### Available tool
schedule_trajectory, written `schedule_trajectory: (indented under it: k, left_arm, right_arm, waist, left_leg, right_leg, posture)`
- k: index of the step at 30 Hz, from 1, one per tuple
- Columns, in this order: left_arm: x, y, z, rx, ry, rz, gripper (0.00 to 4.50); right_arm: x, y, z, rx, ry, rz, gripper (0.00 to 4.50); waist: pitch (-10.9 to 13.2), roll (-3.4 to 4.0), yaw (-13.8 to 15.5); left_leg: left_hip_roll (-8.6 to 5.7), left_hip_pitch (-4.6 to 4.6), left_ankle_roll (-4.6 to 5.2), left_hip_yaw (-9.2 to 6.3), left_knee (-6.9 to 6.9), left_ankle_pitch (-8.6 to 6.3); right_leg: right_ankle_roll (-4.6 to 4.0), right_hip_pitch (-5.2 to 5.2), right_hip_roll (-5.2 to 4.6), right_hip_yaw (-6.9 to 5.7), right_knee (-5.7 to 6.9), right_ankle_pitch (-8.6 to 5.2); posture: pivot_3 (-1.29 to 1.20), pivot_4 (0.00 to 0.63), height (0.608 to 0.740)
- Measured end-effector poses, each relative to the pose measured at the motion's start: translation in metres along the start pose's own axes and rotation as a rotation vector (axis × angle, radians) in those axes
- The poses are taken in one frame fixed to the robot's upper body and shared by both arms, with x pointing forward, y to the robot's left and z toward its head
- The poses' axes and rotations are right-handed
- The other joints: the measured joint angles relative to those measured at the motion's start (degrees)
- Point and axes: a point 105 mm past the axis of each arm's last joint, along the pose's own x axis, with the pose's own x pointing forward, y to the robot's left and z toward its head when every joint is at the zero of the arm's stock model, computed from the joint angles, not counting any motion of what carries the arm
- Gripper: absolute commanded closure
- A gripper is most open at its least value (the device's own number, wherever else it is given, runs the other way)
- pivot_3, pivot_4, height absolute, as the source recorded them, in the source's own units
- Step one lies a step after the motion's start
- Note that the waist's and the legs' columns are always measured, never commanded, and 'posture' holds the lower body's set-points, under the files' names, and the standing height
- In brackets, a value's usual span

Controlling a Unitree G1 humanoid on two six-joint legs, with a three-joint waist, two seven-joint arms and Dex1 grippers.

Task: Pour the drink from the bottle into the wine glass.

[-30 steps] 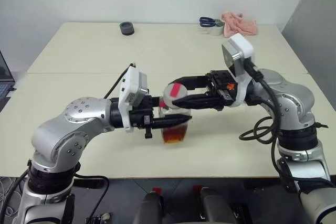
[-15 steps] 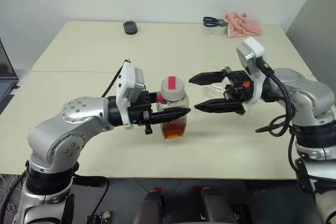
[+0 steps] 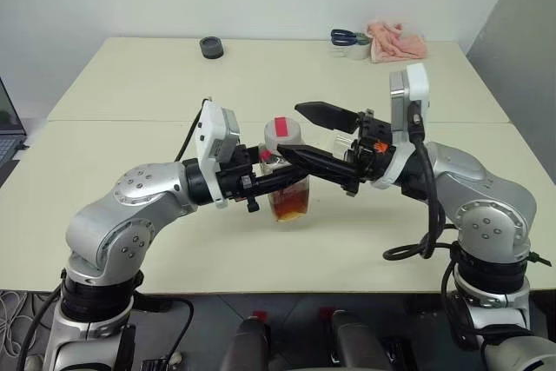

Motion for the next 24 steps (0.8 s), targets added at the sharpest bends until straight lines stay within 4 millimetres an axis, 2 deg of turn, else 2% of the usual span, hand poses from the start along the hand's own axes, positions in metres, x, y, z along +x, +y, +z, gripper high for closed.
schedule_trajectory:
  k: [2, 4, 5, 10, 11, 18, 20, 24]
  left_arm:
    - [0.001, 0.001, 0.002, 0.009, -0.003, -0.002, 2.68]
    - [0.002, 0.001, 0.005, 0.017, -0.006, -0.005, 2.68]
    - [0.002, 0.001, 0.005, 0.017, -0.007, -0.005, 2.68]
    - [0.002, 0.000, 0.004, 0.017, -0.006, -0.005, 2.68]
    - [0.002, 0.000, 0.004, 0.016, -0.005, -0.004, 2.68]
    - [0.000, -0.002, 0.002, 0.010, 0.004, -0.007, 2.68]
    - [-0.001, -0.005, 0.001, 0.007, 0.014, -0.022, 2.68]
    - [-0.002, -0.022, 0.002, 0.004, 0.035, -0.123, 2.68]
  right_arm:
    - [0.002, 0.001, -0.001, 0.001, 0.001, 0.008, 0.04]
    - [0.004, 0.003, -0.002, 0.001, 0.001, 0.018, 0.43]
    - [0.004, 0.003, -0.002, 0.000, -0.002, 0.020, 0.68]
    - [0.005, 0.000, -0.003, -0.002, -0.007, 0.015, 2.49]
    - [0.005, 0.000, -0.003, -0.002, -0.007, 0.017, 2.66]
    - [0.004, 0.000, -0.005, -0.008, 0.011, 0.060, 2.65]
    - [0.002, 0.000, -0.005, -0.023, 0.039, 0.120, 2.65]
    - [-0.003, 0.005, -0.001, -0.047, 0.107, 0.358, 2.65]
  waist:
    - [0.0, 0.00, 0.0]
    - [0.0, 0.00, 0.0]
    - [0.0, 0.00, 0.0]
    - [0.0, 0.00, 0.0]
    - [0.0, 0.00, 0.0]
    - [0.0, 0.00, 0.0]
    - [0.0, 0.00, 0.0]
    - [0.0, 0.00, -0.1]
  left_leg:
    - [0.00, 0.00, 0.00, 0.00, -0.01, 0.00]
    - [0.01, 0.00, 0.00, 0.00, -0.01, 0.00]
    - [0.01, 0.00, 0.00, 0.00, -0.01, 0.00]
    - [0.00, 0.01, 0.01, -0.01, -0.01, 0.00]
    - [0.01, 0.01, 0.01, -0.01, -0.01, 0.00]
    - [0.00, 0.01, 0.01, 0.01, -0.01, 0.00]
    - [0.00, 0.01, 0.01, 0.01, 0.00, -0.01]
    - [0.02, 0.03, 0.02, 0.04, -0.01, -0.01]
  right_leg:
    - [0.00, 0.00, 0.00, 0.00, 0.00, 0.00]
    - [0.00, 0.00, 0.00, -0.01, -0.01, 0.00]
    - [0.00, 0.00, 0.00, 0.00, -0.01, 0.00]
    - [0.00, 0.00, 0.00, -0.02, 0.01, 0.00]
    - [0.00, 0.00, 0.00, -0.01, 0.02, 0.00]
    - [0.00, 0.00, 0.00, 0.00, 0.01, 0.00]
    - [0.00, 0.00, -0.01, -0.01, 0.00, 0.00]
    - [0.00, 0.01, 0.01, -0.01, 0.00, 0.00]
  posture:
    - [0.00, 0.150, 0.740]
    - [0.00, 0.150, 0.740]
    - [0.00, 0.150, 0.740]
    - [0.00, 0.150, 0.740]
    - [0.00, 0.150, 0.740]
    - [0.00, 0.150, 0.740]
    - [0.00, 0.150, 0.740]
    - [0.00, 0.150, 0.740]
